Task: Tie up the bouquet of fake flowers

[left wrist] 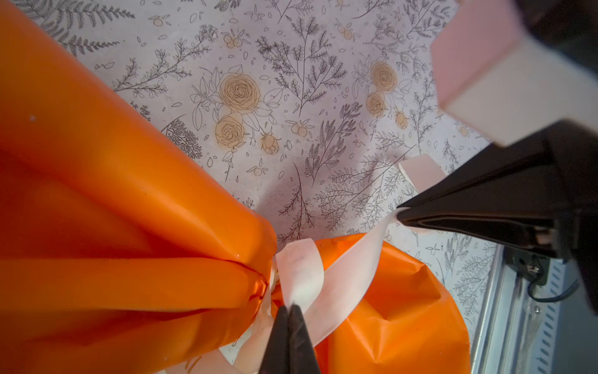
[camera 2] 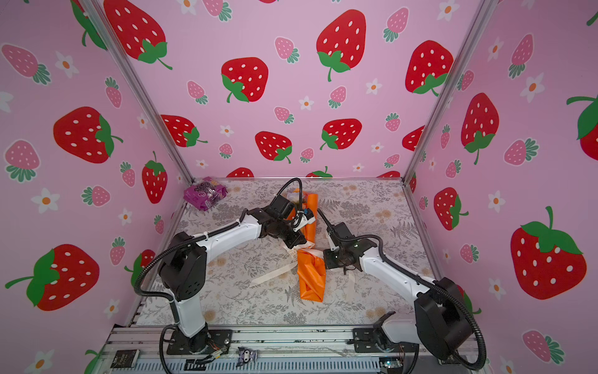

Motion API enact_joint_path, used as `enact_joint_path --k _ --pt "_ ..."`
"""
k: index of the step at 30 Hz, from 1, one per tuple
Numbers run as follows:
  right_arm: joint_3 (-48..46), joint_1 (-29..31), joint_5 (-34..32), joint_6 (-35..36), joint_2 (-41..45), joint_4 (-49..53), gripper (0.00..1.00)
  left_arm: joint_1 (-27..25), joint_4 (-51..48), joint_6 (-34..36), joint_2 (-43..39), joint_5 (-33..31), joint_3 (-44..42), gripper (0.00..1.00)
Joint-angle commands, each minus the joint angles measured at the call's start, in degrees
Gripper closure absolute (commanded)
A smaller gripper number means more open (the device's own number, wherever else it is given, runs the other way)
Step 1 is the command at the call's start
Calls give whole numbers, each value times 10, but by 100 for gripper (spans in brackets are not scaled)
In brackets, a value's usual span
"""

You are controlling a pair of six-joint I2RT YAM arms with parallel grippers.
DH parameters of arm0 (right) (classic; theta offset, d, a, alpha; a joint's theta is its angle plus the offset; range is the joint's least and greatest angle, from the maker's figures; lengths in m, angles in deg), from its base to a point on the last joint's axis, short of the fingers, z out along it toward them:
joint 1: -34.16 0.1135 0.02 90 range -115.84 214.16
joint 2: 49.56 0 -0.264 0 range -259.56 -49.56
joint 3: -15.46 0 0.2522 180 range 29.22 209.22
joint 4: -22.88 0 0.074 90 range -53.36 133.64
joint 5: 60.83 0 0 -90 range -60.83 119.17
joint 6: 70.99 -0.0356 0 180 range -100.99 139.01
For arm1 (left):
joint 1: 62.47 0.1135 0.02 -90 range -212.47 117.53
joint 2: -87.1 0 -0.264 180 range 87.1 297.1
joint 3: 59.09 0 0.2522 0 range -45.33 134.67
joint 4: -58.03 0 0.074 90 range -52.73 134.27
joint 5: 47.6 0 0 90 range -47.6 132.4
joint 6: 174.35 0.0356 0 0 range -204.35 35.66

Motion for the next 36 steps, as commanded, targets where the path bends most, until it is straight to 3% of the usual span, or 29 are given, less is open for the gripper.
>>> enact_joint_path --k 1,10,18,24,36 --pt "-12 -2 7 -15 -3 -17 100 -1 -37 -15 -16 24 31 100" --pt "-22 -16 24 -43 -10 -38 100 17 -105 -112 -14 100 82 100" --pt "-52 -18 119 -57 14 -88 99 21 -136 -166 9 154 104 100" --pt "-95 -18 211 -84 39 -177 98 21 -124 -189 12 152 99 100" --pt "-101 -18 275 -133 13 -270 99 18 -114 -204 20 159 80 100"
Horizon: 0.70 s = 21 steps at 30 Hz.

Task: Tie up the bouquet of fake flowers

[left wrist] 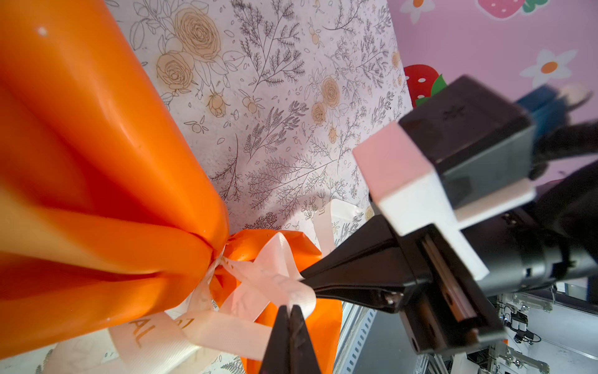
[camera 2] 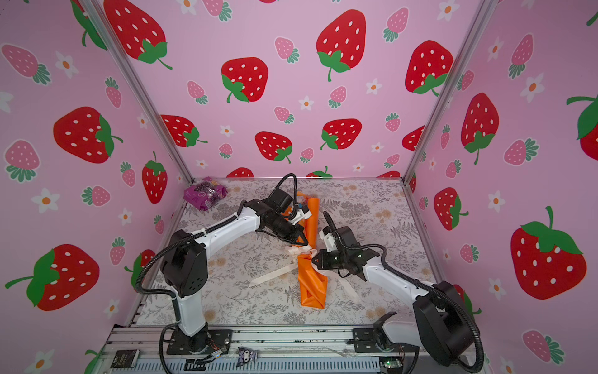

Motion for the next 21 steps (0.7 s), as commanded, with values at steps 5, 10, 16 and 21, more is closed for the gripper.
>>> enact_joint_path --k 5,10,16,21 --pt "-33 -1 83 6 22 -49 98 -3 18 -9 -3 16 -6 100" --pt "-21 -2 29 49 42 60 92 -3 20 -12 -2 13 -7 100" --pt "-29 -2 53 46 31 -21 99 -4 23 -9 -1 33 -11 100" --pt "-9 0 17 70 21 -51 100 -3 4 4 -1 31 -13 100"
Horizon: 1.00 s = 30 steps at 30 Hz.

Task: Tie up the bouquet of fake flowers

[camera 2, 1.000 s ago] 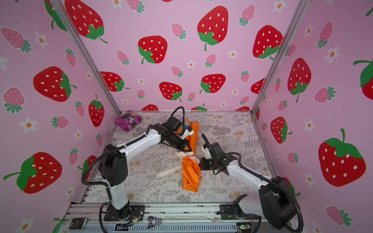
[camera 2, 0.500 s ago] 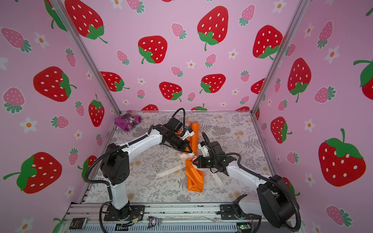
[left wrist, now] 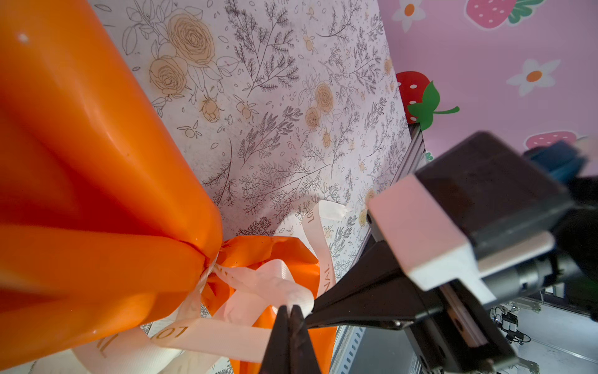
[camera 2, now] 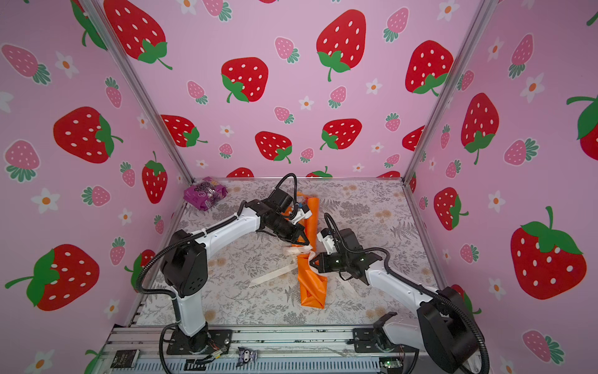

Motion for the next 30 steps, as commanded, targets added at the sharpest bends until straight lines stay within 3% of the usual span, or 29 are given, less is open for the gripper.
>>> enact_joint_path --k 1,8,15,21,24,30 --pt "13 0 -34 32 -6 -41 100 -3 -8 14 -2 21 -10 100" --pt "-9 3 -35 75 -30 -104 100 -2 2 9 -4 21 -13 100" --pt "-7 5 19 142 -28 -31 100 3 10 5 -12 4 -18 100" --pt "-23 5 42 143 -34 -22 99 6 20 0 -11 9 -21 100" --pt "-16 6 2 145 -40 -18 100 6 19 1 -13 15 -22 100" --pt "-29 7 -37 192 -15 -111 100 6 23 3 -9 32 -30 100"
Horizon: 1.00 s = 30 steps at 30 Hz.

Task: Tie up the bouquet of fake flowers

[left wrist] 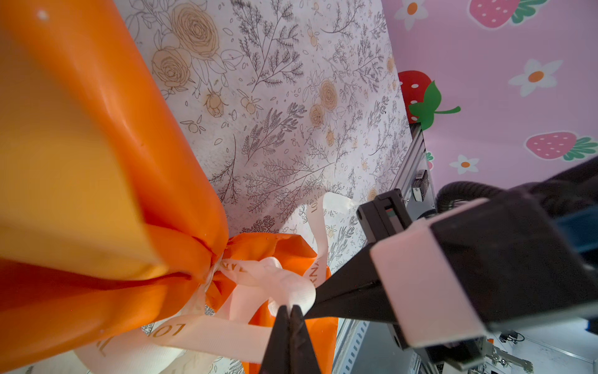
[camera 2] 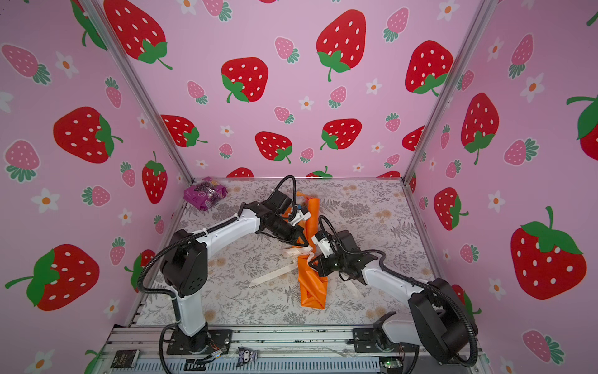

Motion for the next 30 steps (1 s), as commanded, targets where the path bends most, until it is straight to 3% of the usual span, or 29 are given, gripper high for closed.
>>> enact_joint_path --k 1,7,12,19,22,27,30 --pt "-8 6 -28 61 24 -59 100 1 1 5 -9 25 -4 100" --pt "-37 10 -75 128 36 -127 100 1 6 6 -15 34 -8 100" --pt "-11 10 -38 130 9 -69 97 1 0 6 -17 30 -6 100" --pt "2 8 -5 -28 39 23 67 1 2 3 -24 27 -12 100" --pt "-3 4 -7 -112 75 18 62 1 2 2 -23 28 -15 100" --pt "-9 -2 -91 -263 131 20 56 1 6 0 -36 29 -28 100" --pt "-32 -3 -77 -339 147 -37 57 1 7 -1 -38 33 -35 100"
